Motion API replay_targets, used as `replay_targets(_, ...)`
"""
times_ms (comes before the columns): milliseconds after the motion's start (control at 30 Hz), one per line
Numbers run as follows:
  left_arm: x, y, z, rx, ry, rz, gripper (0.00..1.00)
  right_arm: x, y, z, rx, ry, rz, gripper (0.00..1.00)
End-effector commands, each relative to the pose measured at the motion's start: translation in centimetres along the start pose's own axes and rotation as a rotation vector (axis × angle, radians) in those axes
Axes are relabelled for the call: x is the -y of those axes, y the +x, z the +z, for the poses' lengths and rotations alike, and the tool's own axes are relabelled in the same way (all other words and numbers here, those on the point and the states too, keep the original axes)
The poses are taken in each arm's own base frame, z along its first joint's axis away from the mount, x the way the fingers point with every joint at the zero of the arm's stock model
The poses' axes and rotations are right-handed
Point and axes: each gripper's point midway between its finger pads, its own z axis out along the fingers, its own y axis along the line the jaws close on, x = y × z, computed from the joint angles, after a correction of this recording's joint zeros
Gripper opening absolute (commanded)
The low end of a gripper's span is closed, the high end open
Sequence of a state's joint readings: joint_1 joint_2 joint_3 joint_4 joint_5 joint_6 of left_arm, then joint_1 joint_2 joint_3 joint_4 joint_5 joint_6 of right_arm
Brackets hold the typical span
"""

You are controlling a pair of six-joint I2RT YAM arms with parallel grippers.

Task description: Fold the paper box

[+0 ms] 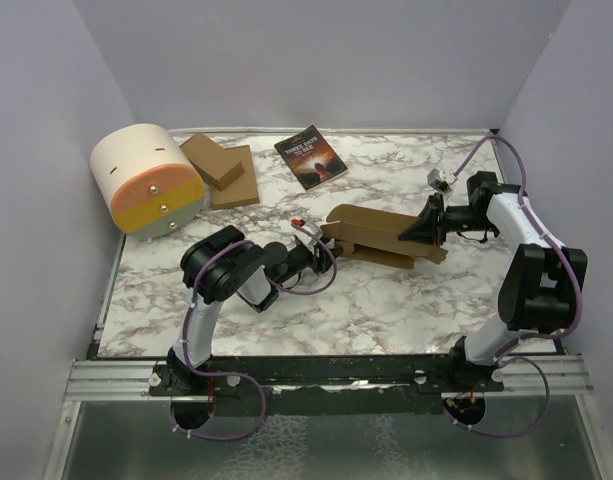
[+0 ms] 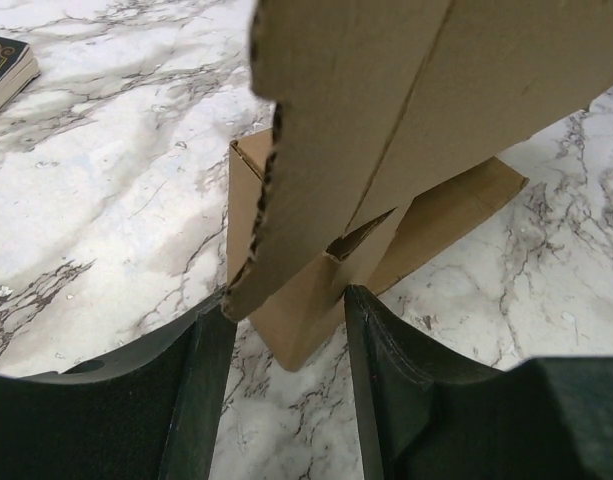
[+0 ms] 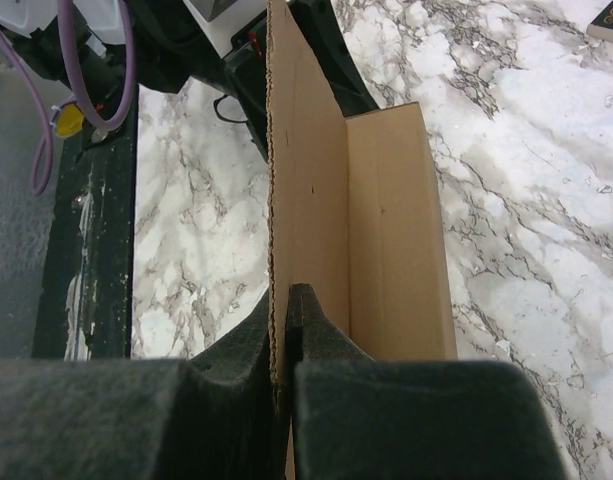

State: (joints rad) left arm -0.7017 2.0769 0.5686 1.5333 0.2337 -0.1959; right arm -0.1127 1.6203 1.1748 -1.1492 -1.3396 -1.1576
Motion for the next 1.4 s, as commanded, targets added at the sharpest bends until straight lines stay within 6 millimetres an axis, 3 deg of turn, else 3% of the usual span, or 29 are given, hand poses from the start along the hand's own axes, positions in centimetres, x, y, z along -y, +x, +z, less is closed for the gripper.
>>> replay_targets(0, -0.3, -3.8, 1.2, 0.167, -0.029, 0.013, 0.49, -0.1, -0.1, 0.0, -0.002, -0.005, -0.006, 0.01)
replay_targets(600, -0.9, -4.0, 2.4, 0.208, -0.185, 0.020, 0.47, -0.1, 0.0, 0.1, 0.004, -0.012, 0.000, 0.01)
replay_targets(800, -1.2, -3.7, 2.6, 0.221, -0.236, 0.022, 0.30, -0.2, -0.1, 0.1, 0.005, -0.013, -0.003, 0.01)
replay_targets(1000, -1.2, -3.8, 2.8, 0.215, -0.257, 0.008, 0.01, -0.3, -0.2, 0.2, 0.017, -0.019, 0.006, 0.01)
replay_targets(1367, -1.4, -3.6, 2.6, 0.169, -0.294, 0.039, 0.01, -0.8, -1.2, 0.8, 0.027, -0.016, -0.018, 0.02)
